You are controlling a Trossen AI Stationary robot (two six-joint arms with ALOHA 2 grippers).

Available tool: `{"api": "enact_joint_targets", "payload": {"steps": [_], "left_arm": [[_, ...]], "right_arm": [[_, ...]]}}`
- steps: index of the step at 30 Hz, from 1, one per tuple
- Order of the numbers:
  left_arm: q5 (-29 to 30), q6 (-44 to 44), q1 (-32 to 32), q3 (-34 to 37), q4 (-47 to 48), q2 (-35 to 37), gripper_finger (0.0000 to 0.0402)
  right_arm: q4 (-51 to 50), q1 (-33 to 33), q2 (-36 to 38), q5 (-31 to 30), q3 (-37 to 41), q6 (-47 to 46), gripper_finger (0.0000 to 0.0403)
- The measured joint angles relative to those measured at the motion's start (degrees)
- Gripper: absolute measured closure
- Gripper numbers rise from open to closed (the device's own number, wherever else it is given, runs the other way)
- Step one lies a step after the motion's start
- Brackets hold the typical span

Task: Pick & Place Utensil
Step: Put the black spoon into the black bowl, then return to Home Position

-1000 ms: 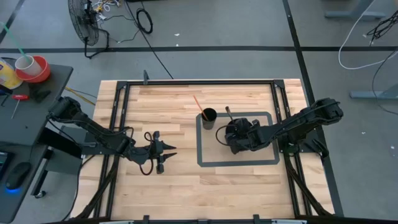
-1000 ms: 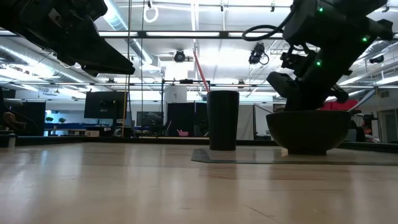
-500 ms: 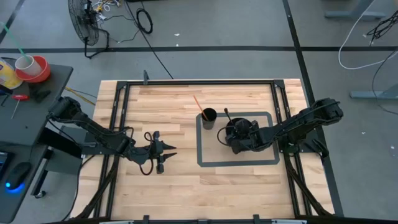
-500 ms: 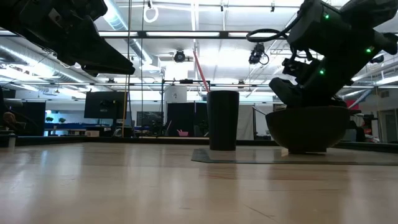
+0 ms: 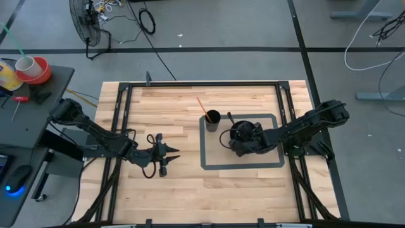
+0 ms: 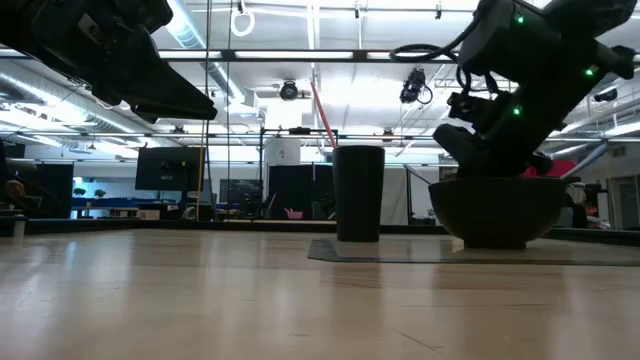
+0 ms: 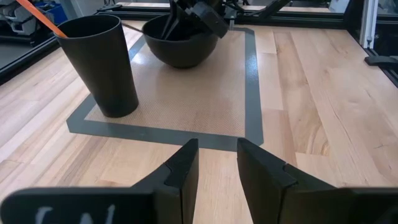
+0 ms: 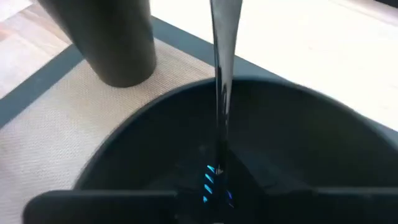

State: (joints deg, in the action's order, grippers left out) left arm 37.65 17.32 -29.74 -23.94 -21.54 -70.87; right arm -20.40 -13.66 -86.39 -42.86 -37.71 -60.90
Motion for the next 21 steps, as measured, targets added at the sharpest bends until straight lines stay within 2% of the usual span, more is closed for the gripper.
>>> {"api": "enact_joint_targets", "payload": {"steps": [6, 11, 13, 17, 21], "left_arm": [[0.0, 0.0, 0.0, 0.0, 0.0, 0.0, 0.0287], [-2.7, 0.1, 0.0, 0.0, 0.0, 0.0, 0.0287], [-4.3, 0.1, 0.0, 0.0, 0.0, 0.0, 0.0287], [-4.4, 0.0, 0.0, 0.0, 0.0, 0.0, 0.0287], [-4.9, -0.5, 0.1, 0.0, 0.0, 0.0, 0.0287]], "right_arm": [[-8.3, -0.2, 0.0, 1.1, -4.3, -0.5, 0.032], [-22.3, -0.4, 0.0, 8.6, -9.7, -3.8, 0.0305], [-28.7, -1.3, 0.0, 9.2, -12.7, -4.5, 0.0301], [-36.2, -3.5, 0.0, 6.4, -18.5, 1.5, 0.0306], [-33.3, -5.4, 0.0, 6.3, -21.0, 12.1, 0.0324]]}}
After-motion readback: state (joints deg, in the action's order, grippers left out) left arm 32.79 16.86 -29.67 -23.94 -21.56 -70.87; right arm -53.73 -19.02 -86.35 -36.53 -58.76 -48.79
